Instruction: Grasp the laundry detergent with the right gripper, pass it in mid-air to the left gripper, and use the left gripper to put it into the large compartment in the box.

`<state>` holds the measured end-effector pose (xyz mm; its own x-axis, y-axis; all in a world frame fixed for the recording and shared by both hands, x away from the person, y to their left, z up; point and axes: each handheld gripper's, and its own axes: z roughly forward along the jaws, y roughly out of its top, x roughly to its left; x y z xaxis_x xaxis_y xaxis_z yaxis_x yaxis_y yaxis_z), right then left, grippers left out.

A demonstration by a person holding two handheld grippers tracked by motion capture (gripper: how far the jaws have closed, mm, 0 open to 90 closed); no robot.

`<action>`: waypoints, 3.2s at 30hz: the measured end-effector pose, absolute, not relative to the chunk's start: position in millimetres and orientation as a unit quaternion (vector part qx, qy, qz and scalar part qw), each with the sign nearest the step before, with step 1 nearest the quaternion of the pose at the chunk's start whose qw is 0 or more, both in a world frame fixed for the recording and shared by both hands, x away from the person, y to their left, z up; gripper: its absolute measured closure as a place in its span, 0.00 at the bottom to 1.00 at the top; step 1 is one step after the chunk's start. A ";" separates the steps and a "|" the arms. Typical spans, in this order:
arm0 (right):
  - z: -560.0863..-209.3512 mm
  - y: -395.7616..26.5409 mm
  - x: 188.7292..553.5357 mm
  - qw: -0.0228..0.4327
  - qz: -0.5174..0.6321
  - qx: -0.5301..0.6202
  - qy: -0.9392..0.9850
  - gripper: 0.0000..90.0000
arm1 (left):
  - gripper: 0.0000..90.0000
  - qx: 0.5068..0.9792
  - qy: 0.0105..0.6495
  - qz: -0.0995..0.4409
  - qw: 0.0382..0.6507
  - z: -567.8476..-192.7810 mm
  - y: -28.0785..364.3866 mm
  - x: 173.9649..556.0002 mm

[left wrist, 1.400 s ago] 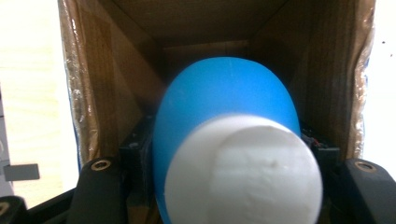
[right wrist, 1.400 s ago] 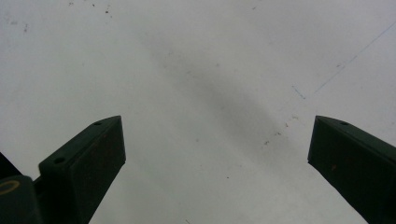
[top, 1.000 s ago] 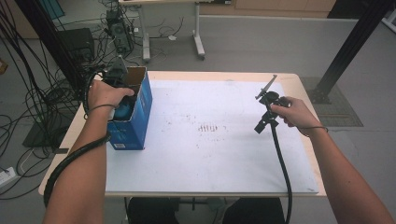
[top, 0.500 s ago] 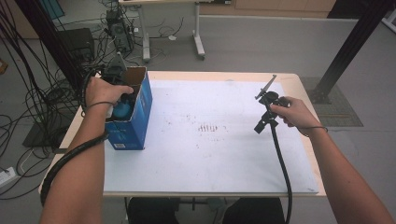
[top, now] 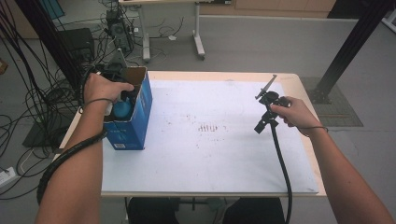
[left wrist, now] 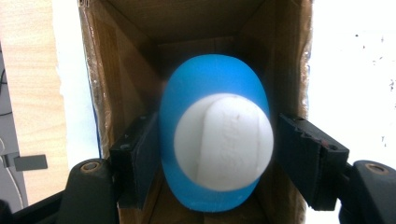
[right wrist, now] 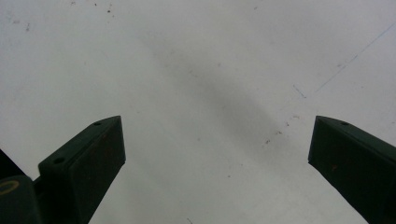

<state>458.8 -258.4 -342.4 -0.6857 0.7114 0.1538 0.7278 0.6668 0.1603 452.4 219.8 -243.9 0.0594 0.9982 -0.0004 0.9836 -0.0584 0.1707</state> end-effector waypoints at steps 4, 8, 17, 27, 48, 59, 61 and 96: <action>-341.1 -258.8 458.4 0.035 -0.104 -0.394 -0.913 0.04 | 0.33 0.728 0.681 0.057 0.062 -238.2 218.3 451.2; -341.1 -259.1 457.9 0.036 -0.107 -0.397 -0.911 0.04 | 0.32 0.732 0.676 0.058 0.070 -229.1 214.0 450.4; -339.6 -260.8 457.0 0.034 -0.108 -0.394 -0.912 0.04 | 0.28 0.736 0.671 0.063 0.073 -213.4 206.7 448.1; -339.6 -259.9 457.0 0.035 -0.108 -0.393 -0.912 0.04 | 0.23 0.734 0.672 0.073 0.070 -192.3 209.0 443.5; -340.1 -257.7 458.2 0.038 -0.105 -0.396 -0.911 0.04 | 0.09 0.755 0.647 0.081 0.075 -153.5 192.3 427.7; -339.6 -263.7 458.6 0.039 -0.108 -0.405 -0.907 0.04 | 0.05 0.775 0.622 0.076 0.089 -145.2 175.5 421.3; -339.5 -263.9 458.7 0.039 -0.108 -0.405 -0.907 0.04 | 0.05 0.779 0.616 0.074 0.092 -145.8 169.6 421.3; -331.2 -273.6 452.5 0.031 -0.105 -0.416 -0.903 0.04 | 0.10 0.828 0.552 0.037 0.090 -249.7 58.2 453.3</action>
<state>452.5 -273.6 -331.2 -0.6515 0.7450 0.1432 0.7580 0.6313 0.1639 453.3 58.2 -249.7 0.3881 0.9208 -0.0385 0.9077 -0.3747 0.1888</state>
